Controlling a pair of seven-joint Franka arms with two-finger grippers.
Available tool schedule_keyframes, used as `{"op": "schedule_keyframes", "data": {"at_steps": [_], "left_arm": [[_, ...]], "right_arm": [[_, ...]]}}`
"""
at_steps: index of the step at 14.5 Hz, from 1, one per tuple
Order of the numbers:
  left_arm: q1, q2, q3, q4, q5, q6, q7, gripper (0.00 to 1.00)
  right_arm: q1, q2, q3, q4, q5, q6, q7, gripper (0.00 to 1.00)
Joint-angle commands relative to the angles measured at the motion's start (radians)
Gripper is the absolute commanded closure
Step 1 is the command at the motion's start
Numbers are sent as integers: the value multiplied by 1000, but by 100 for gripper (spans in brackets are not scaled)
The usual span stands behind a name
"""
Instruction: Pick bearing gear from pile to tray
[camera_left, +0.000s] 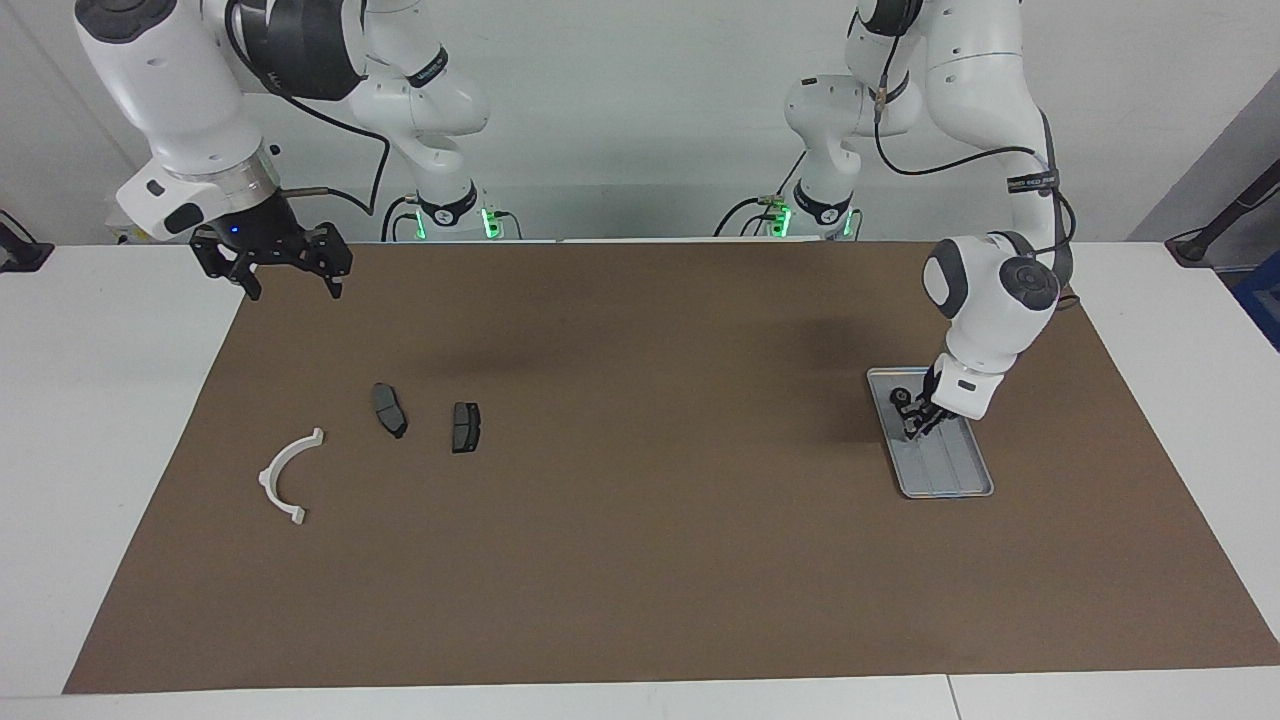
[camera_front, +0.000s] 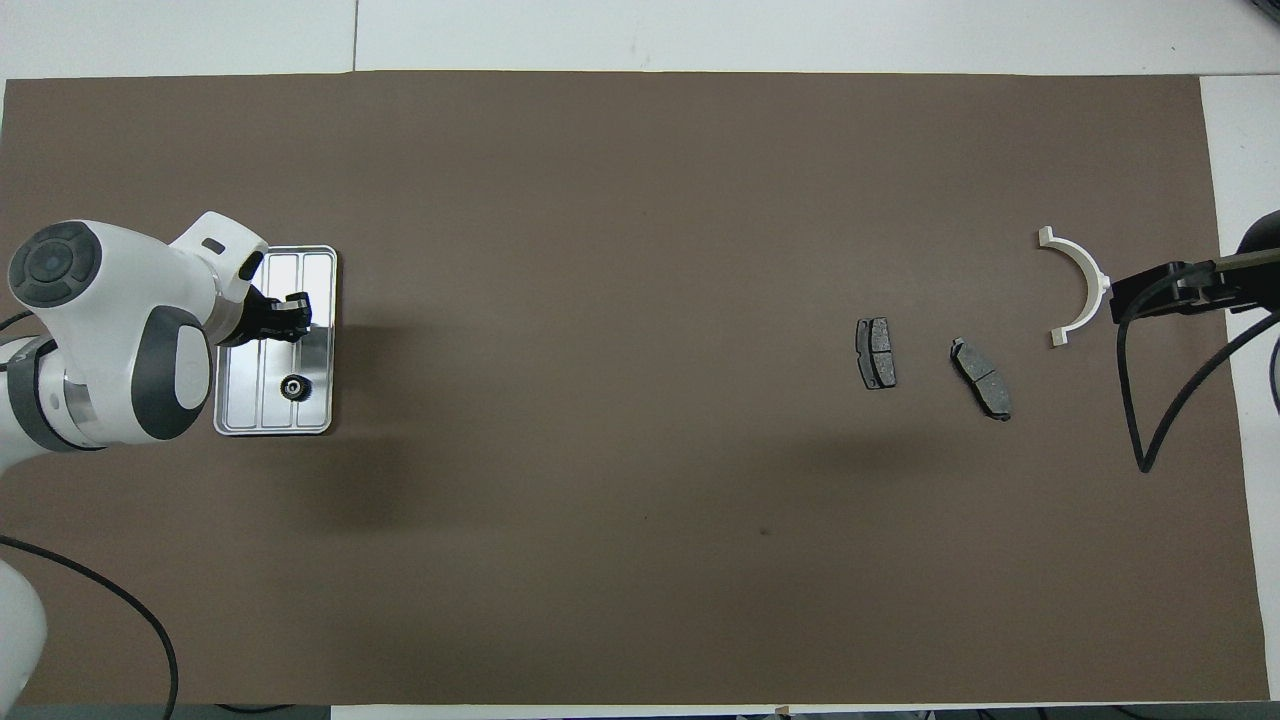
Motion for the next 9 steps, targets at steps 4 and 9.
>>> {"op": "schedule_keyframes", "data": {"at_steps": [4,9], "left_arm": [[33,-7,-10,-26,1,32,49,96],[42,-7,-10,-46,1,53,58,95]], "right_arm": [[-12,-25,8,-35,6,29,-21,0],[-12,-25,8,-36,6,27,-22,0]]}}
